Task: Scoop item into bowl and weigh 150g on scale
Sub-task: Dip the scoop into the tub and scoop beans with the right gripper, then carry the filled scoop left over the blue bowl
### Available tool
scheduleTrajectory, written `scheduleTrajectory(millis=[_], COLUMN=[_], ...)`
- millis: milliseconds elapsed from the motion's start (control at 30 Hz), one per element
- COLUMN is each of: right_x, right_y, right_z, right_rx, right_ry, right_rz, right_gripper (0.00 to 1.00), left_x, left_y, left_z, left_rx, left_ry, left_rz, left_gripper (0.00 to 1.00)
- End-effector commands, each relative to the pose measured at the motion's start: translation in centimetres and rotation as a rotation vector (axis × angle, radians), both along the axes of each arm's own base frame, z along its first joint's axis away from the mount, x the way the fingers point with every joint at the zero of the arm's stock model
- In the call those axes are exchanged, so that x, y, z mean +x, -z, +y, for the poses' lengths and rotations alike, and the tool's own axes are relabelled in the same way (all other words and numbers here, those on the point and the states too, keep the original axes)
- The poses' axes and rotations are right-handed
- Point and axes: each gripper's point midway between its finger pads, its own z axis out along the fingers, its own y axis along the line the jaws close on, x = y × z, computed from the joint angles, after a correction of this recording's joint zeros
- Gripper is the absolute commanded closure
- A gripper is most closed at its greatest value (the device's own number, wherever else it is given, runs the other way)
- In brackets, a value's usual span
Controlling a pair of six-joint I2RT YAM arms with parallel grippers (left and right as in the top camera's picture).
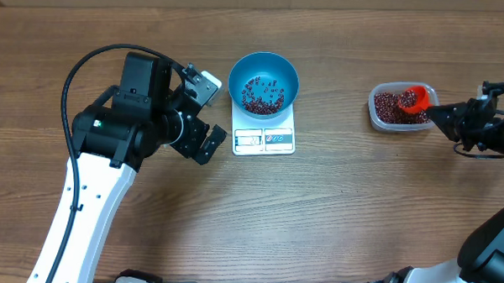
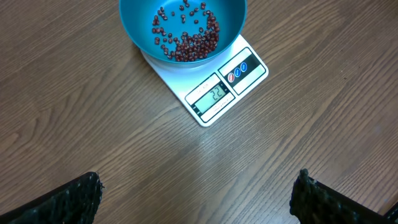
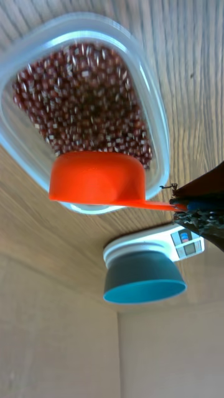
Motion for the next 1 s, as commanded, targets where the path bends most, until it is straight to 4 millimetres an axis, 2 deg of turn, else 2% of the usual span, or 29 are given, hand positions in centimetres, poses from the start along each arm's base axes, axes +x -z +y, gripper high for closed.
scheduleTrajectory(millis=[0,200,367,633,767,967], right_x=[0.2,0.3,0.4,0.8,0.8,0.6], right_y=[-1.4,-3.1,-3.7,-3.7,-4.6,-5.6], right_z=[1.0,2.2,3.6,8.7,11.5,14.9], right_rx=[0.081,0.181,0.211,0.218,0.257,0.301], right_ry=[-0.027,-0.067,-0.107,-0.238,-0.323,-0.422], right_rz=[-0.044,-0.108,-0.122,-0.112,-0.143,-0.179], right_gripper=[0.96,0.96,0.96,0.96,0.96,0.97], left_x=[0.0,0.0,0.0,0.0,0.0,0.0], left_y=[-1.1,-1.1,-1.1,-1.1,-1.1,-1.1], left_z=[-0.3,-0.3,-0.3,-0.3,-0.3,-0.3], left_rx=[-0.027,-0.027,-0.027,-0.027,-0.027,-0.027], left_ry=[0.003,0.003,0.003,0.003,0.003,0.003], left_rz=[-0.022,-0.022,-0.022,-0.022,-0.022,-0.022], left_gripper=[0.0,0.0,0.0,0.0,0.0,0.0])
